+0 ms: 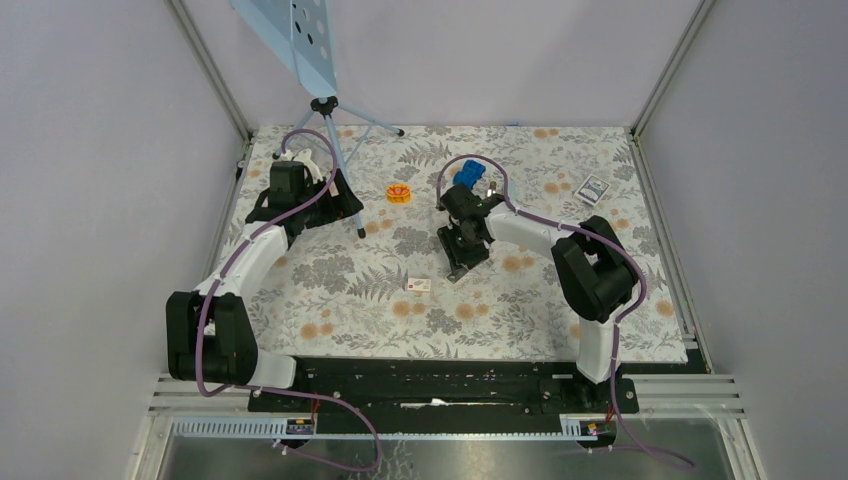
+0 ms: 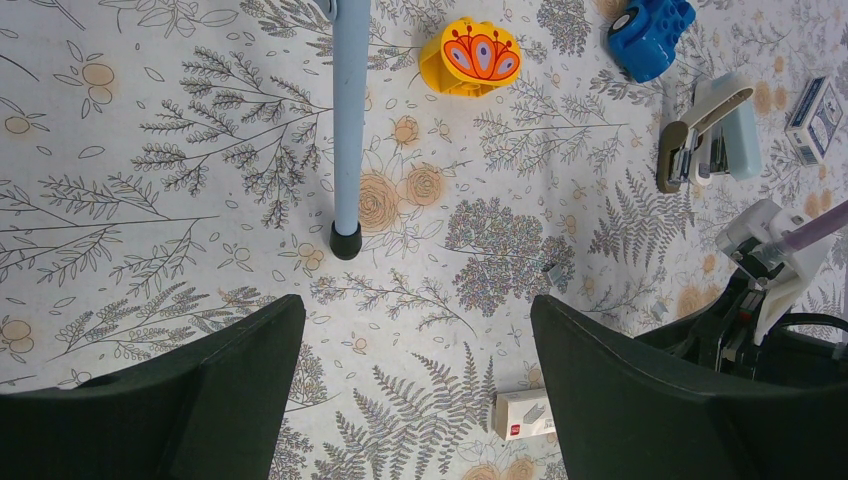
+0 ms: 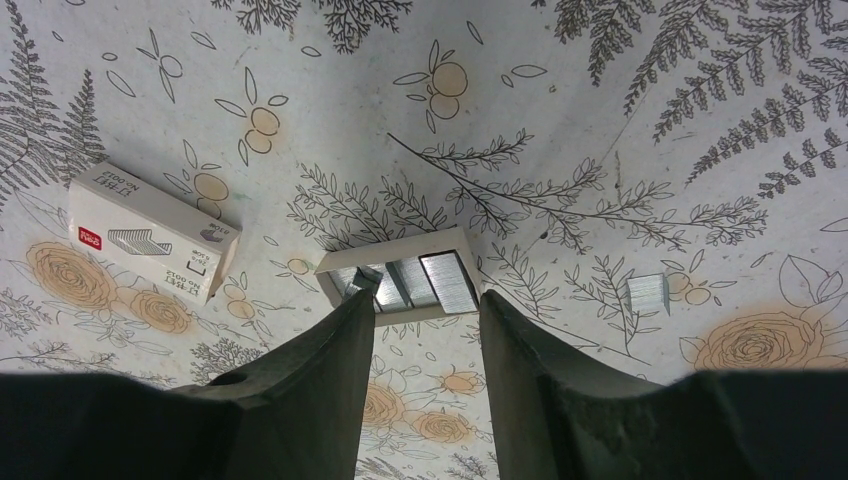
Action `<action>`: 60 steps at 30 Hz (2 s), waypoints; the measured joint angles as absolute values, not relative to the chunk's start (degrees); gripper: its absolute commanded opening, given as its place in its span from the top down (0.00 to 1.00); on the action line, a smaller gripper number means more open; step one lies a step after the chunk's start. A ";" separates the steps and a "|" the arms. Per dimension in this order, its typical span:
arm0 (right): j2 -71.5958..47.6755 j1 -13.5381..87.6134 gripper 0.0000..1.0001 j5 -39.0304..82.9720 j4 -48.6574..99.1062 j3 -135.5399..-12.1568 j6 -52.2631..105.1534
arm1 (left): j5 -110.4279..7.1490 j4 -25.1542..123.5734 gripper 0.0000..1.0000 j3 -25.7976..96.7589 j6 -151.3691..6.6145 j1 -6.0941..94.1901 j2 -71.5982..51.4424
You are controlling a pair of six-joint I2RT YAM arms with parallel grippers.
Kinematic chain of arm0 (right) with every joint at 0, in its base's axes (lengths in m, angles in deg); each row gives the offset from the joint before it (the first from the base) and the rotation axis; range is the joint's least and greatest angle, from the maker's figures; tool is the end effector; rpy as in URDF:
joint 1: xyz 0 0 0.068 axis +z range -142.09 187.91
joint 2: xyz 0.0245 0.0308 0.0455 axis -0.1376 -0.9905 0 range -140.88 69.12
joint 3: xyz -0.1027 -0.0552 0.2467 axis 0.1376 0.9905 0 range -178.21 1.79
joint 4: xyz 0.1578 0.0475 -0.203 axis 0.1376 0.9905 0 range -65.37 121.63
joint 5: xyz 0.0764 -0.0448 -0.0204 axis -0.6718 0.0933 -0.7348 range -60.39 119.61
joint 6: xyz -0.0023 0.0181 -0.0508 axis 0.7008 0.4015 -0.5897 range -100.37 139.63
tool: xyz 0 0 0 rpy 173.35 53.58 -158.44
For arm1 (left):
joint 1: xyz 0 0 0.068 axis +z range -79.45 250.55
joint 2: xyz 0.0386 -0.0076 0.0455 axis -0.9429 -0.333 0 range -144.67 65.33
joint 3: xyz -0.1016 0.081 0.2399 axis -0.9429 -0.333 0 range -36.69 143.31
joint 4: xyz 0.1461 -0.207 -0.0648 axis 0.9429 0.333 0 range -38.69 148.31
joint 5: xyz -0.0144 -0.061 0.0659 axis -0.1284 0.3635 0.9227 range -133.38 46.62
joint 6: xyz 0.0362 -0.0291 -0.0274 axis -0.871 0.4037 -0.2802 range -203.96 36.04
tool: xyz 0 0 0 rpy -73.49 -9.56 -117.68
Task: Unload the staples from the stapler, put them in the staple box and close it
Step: Adjust the staple in the staple box.
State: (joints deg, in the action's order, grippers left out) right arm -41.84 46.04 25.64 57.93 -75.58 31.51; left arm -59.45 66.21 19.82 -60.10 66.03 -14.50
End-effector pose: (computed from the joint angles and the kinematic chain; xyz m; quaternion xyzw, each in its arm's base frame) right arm 0.3089 0.2456 0.1737 -0.2291 0.9520 0.1153 0.1670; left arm 0.3055 -0.0341 0.2645 -0.0894 0.8884 -0.2279 0.3884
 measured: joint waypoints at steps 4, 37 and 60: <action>-41.84 46.04 0.49 25.64 57.93 -75.58 31.51 | -59.45 66.21 0.12 19.82 -60.10 66.03 -14.50; -42.51 46.04 0.46 25.69 58.17 -75.38 31.18 | -59.48 66.21 0.12 19.78 -60.10 66.03 -14.50; -42.60 46.04 0.49 25.69 58.23 -75.16 30.92 | -59.48 66.21 0.12 19.78 -60.10 66.03 -14.50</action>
State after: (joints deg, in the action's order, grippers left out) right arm -42.60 46.04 25.69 58.23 -75.16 30.92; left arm -59.48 66.21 19.78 -60.10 66.03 -14.50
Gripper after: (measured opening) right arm 0.504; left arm 0.877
